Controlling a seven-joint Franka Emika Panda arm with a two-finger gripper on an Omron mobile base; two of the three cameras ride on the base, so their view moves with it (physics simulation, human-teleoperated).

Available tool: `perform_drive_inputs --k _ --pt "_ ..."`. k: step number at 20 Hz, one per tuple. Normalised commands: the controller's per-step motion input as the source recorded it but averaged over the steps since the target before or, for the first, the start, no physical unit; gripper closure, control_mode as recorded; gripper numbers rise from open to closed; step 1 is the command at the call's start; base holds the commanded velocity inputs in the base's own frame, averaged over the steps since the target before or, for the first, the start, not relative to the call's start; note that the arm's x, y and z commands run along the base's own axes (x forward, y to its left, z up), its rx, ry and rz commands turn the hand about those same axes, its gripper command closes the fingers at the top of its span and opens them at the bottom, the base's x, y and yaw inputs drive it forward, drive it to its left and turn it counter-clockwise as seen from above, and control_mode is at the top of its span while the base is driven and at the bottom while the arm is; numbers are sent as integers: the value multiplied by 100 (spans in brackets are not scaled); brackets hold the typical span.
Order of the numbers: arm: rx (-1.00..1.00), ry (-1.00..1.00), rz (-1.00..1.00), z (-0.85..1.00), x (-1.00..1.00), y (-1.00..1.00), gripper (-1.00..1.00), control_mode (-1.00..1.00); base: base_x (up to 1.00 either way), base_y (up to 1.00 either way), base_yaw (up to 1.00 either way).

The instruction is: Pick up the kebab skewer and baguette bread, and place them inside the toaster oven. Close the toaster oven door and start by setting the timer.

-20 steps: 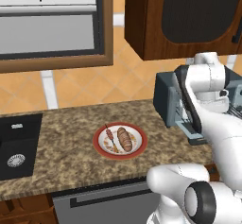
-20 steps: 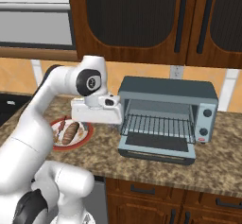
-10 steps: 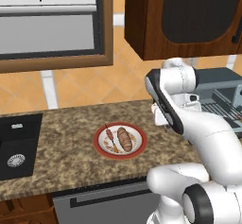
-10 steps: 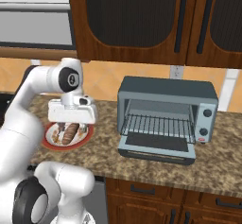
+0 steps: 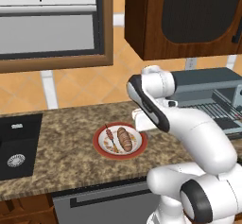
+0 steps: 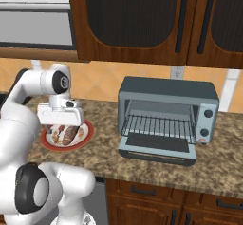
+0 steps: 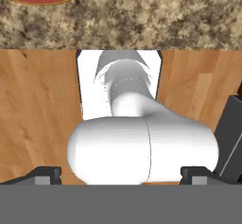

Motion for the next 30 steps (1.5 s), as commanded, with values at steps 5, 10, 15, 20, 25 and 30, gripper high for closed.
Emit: perform_drive_inputs --k 5,10,15,20,25,30 --pt "0 -8 0 -31 38 38 -100 -100 0 0 0" --pt "0 -9 -1 -16 54 24 -100 -100 0 0 0" --pt "0 -10 0 -34 40 6 -100 -100 0 0 0" --pt "0 -3 0 -38 20 8 -100 -100 0 0 0" --pt "0 0 0 -29 15 14 -100 -100 0 0 0" --pt "0 0 0 -19 28 11 -100 -100 0 0 0"
